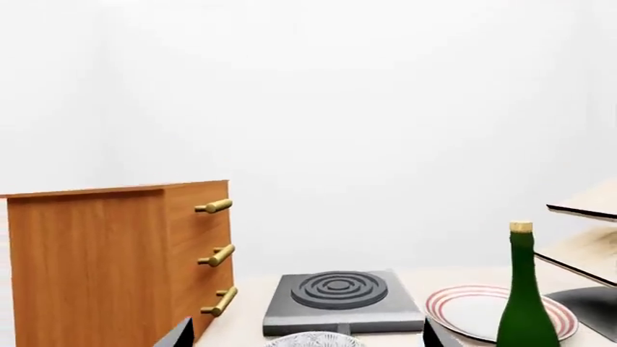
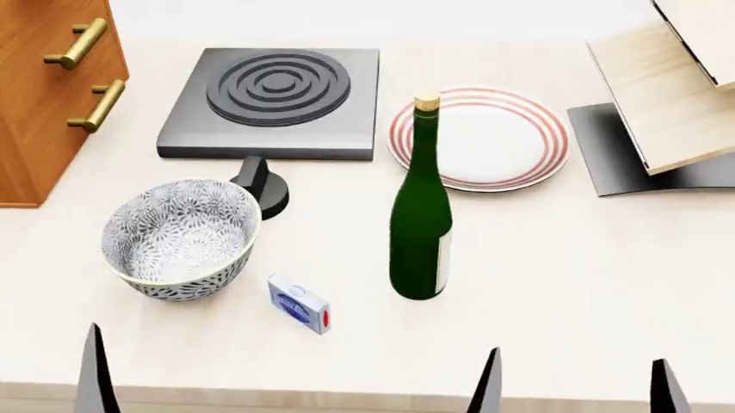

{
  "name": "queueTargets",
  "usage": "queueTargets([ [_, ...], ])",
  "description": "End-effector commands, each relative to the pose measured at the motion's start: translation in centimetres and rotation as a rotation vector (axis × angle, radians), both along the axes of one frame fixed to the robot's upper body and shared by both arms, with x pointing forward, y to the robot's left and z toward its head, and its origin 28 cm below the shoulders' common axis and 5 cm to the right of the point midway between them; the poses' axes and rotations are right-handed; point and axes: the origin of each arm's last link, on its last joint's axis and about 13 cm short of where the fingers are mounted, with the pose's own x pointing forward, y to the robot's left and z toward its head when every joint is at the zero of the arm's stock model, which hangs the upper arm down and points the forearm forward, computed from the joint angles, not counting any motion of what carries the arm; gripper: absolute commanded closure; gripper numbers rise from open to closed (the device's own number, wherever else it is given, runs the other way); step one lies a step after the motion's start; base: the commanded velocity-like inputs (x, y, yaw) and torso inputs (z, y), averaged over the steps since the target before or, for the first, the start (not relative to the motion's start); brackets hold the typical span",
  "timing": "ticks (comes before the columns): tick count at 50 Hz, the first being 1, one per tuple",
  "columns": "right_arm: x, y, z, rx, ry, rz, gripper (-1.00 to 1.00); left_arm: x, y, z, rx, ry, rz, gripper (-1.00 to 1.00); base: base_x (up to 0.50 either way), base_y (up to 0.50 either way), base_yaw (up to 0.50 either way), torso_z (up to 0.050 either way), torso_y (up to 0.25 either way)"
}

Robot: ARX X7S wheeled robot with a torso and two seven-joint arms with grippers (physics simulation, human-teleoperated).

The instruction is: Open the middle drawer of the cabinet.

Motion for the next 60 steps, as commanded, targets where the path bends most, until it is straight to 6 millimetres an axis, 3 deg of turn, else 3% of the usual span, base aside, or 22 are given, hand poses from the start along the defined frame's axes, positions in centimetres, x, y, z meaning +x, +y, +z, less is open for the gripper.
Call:
queueTargets([
  [1, -1.06, 0.12, 1.24, 0.012, -0.047, 0.003, -1.00, -0.81, -0.08, 0.99, -0.002, -0.035, 0.000, -1.00, 0.00, 0.00, 0.00, 0.000, 0.000],
  [14, -0.56, 0.27, 1.03, 0.007, 0.010, 0.001, -1.00, -0.74, -0.07, 0.93, -0.009, -0.016, 0.000, -1.00, 0.07, 0.00, 0.00, 0.000, 0.000],
  [36, -0.61, 0.34, 0.87, -0.004, 0.014, 0.008, -1.00, -0.69, -0.05, 0.88, -0.049, -0.008, -0.010, -1.00, 0.48, 0.00, 0.00, 0.000, 0.000],
  [46, -0.64, 0.34, 0.79, -0.010, 0.013, 0.008, -1.00, -0.65, -0.04, 0.77, -0.034, 0.006, -0.010, -1.00, 0.50, 0.03, 0.00, 0.050, 0.000],
  [60, -0.62, 0.43, 0.60, -0.026, 0.013, 0.003, -1.00, -0.61, -0.06, 0.68, -0.027, 0.013, -0.012, -1.00, 0.24, 0.50, 0.00, 0.050, 0.000],
])
